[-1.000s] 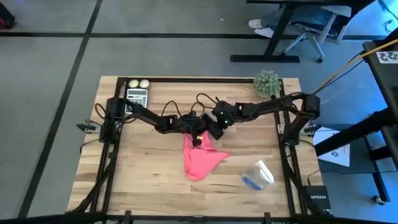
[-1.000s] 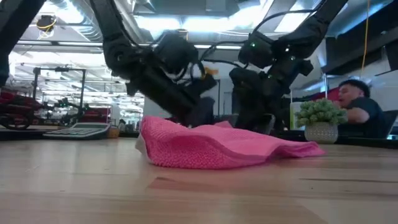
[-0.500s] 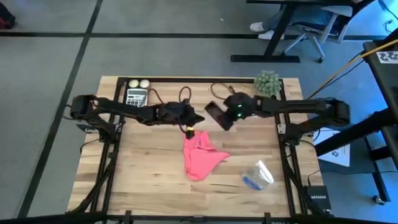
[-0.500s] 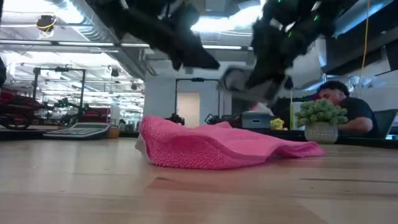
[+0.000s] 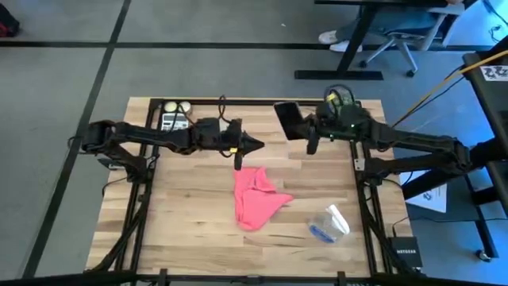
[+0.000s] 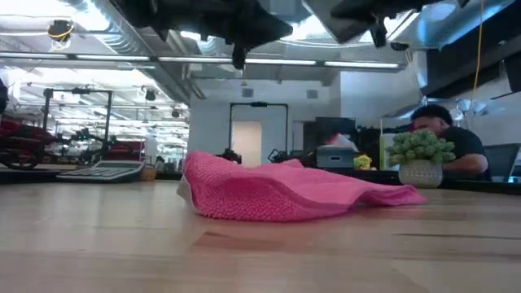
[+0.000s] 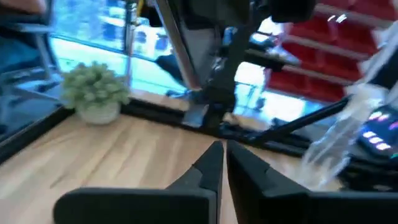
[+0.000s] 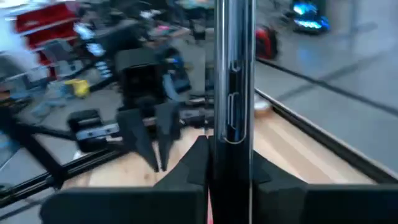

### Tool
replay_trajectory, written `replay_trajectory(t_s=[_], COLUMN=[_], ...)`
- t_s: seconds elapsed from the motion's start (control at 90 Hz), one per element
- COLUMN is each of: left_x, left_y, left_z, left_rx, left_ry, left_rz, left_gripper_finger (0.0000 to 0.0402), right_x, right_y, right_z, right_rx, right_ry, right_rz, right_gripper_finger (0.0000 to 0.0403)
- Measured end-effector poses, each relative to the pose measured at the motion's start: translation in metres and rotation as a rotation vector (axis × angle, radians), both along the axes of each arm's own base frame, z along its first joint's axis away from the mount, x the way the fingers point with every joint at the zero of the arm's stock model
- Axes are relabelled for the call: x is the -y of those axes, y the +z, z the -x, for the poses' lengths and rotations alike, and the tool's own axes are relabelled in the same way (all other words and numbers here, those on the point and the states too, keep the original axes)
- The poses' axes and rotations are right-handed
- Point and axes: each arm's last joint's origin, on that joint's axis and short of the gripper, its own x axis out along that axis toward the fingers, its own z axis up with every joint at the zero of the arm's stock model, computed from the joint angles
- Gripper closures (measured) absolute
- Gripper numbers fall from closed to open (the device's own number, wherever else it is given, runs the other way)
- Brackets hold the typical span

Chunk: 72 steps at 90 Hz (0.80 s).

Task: Apply microfiber cloth
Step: Spray the black cellphone with the spray bottle

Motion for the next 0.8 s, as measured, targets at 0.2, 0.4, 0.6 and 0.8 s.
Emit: replay_trajectory(t_s=[0.2,0.4,0.6,0.8], left_x=[-0.003,-0.010,-0.006,0.002], left_y=[0.001,-0.005,0.002,0.011], left_z=[-0.007,-0.032,-0.062,-0.077], left_rx=[0.100,0.085,0.117,0.166], left_ry=[-0.064,0.048,0.009,0.032], left_rz=[0.037,-0.035,-0.079,-0.125], left_gripper_finger=[0.0344,0.0269,0.0236,0.0233], right_x=[0.001,-0.001,-0.003,-0.003], right_y=[0.000,0.001,0.002,0.003], right_z=[-0.004,-0.007,-0.007,-0.007], right_rx=[0.009,0.025,0.043,0.050], right_ry=[0.024,0.116,0.161,0.175], right_rz=[0.074,0.122,0.129,0.129], right_gripper_finger=[0.0391,0.0391,0.0391,0.0391])
